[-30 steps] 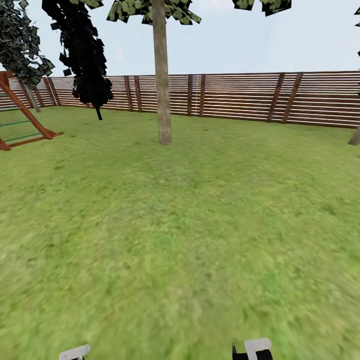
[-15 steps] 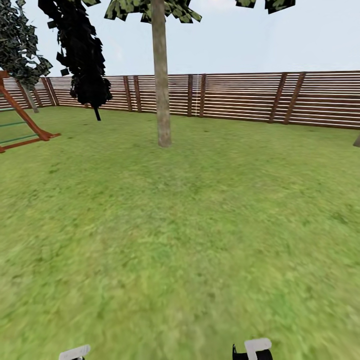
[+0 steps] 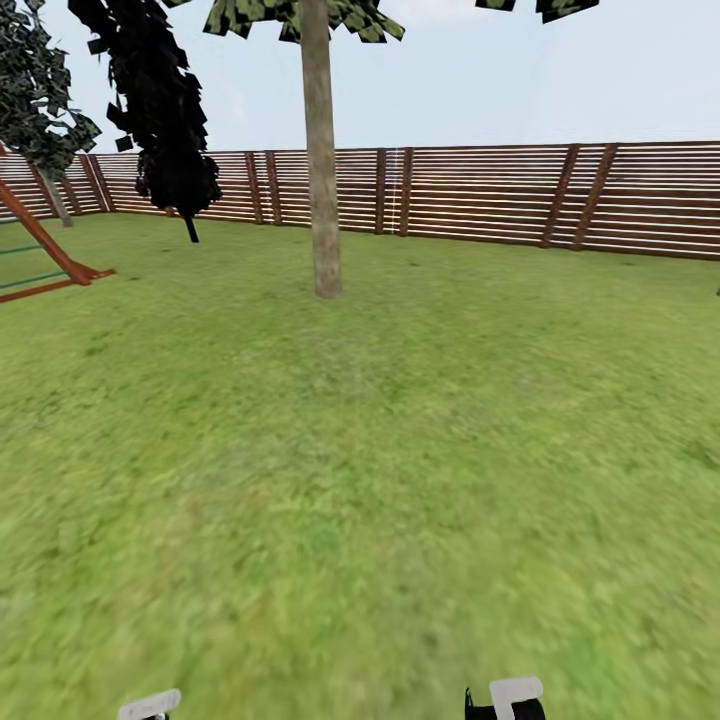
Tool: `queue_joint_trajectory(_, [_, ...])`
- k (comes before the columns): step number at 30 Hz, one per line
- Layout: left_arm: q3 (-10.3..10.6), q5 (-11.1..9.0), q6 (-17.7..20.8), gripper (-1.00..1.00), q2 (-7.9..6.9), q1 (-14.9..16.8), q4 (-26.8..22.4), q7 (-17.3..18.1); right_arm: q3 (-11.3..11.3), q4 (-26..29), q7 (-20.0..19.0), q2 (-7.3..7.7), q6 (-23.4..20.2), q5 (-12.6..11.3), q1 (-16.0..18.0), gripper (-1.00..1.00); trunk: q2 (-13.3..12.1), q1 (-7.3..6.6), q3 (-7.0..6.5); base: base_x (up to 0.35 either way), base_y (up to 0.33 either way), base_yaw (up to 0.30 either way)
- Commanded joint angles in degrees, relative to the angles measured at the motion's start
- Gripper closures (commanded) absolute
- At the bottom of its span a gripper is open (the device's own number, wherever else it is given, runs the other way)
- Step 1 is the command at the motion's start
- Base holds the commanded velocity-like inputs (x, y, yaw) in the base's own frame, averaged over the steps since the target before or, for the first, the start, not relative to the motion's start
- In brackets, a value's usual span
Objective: In the garden, pick up the pesticide atomizer on the floor and spray pesticide onto both trees until each tree trunk is fully covered.
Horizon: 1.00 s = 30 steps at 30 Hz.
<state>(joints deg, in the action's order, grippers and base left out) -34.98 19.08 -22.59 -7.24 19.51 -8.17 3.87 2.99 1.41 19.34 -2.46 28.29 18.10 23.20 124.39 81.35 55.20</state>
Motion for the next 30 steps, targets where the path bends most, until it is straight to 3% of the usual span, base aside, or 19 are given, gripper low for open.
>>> queue_joint_trajectory(1, [0.00, -0.01, 0.00, 1.00, 0.01, 0.00, -0.01, 0.00, 0.00, 0.00, 0.00, 0.00, 0.00, 0.00, 0.00, -1.00, 0.00, 0.00, 0.00, 0.338, 0.000, 0.000])
queue_joint_trajectory(30, [0.02, -0.01, 0.05, 1.00, 0.03, 0.00, -0.01, 0.00, 0.00, 0.00, 0.00, 0.00, 0.00, 0.00, 0.00, -1.00, 0.00, 0.00, 0.00, 0.338, 0.000, 0.000])
